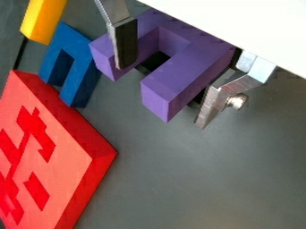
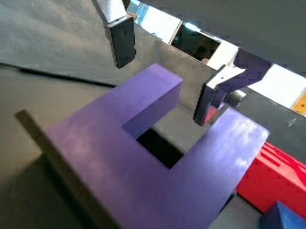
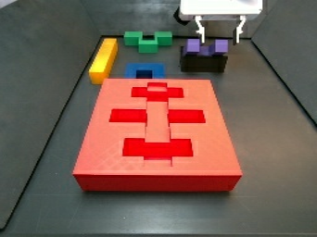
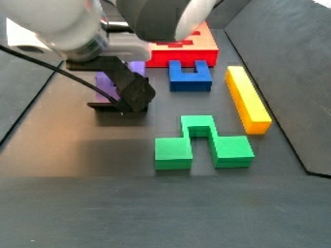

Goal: Pick up the purple object. Move up. Place the purple object on the fixture. Regrasp the purple object. Move to above the board. Insert the purple object.
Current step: Regrasp the purple object.

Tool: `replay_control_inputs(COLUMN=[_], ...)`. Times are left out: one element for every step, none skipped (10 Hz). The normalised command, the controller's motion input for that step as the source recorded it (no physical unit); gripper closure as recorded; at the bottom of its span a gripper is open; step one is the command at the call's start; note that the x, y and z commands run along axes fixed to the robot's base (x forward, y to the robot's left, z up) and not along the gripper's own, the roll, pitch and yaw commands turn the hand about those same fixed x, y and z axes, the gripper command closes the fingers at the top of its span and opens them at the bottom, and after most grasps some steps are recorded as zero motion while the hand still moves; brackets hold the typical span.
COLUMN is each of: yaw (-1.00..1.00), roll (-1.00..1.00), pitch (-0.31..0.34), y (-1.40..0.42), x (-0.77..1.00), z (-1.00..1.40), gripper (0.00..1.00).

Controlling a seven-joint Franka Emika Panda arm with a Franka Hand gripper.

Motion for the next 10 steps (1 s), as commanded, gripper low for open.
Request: replay_control_inputs(yaw=[0.15, 0.2, 0.3, 0.38, 0.41, 0.33, 0.23, 0.19, 0.14, 0.13], roll=[0.73, 0.83, 0.85, 0.99, 1.0, 1.0, 1.0, 1.0, 1.0, 1.0], pitch=[0.0, -0.037, -0.014, -0.051, -0.211, -0.194, -0.04, 0.0, 0.0, 0.0], y=[-0.27, -0.21, -0.08, -0.12, -0.16, -0.16, -0.12, -0.12, -0.12, -0.12], x=[-0.04, -0.06, 0.0, 0.0, 0.0, 0.0, 0.13, 0.09, 0.18, 0.18], z=[0.71, 0.81, 0.8, 0.61, 0.42, 0.29, 0.11, 0.05, 0.05, 0.05], gripper=[0.0, 0.0, 0.0, 0.0, 0.0, 0.0, 0.0, 0.0, 0.0, 0.0])
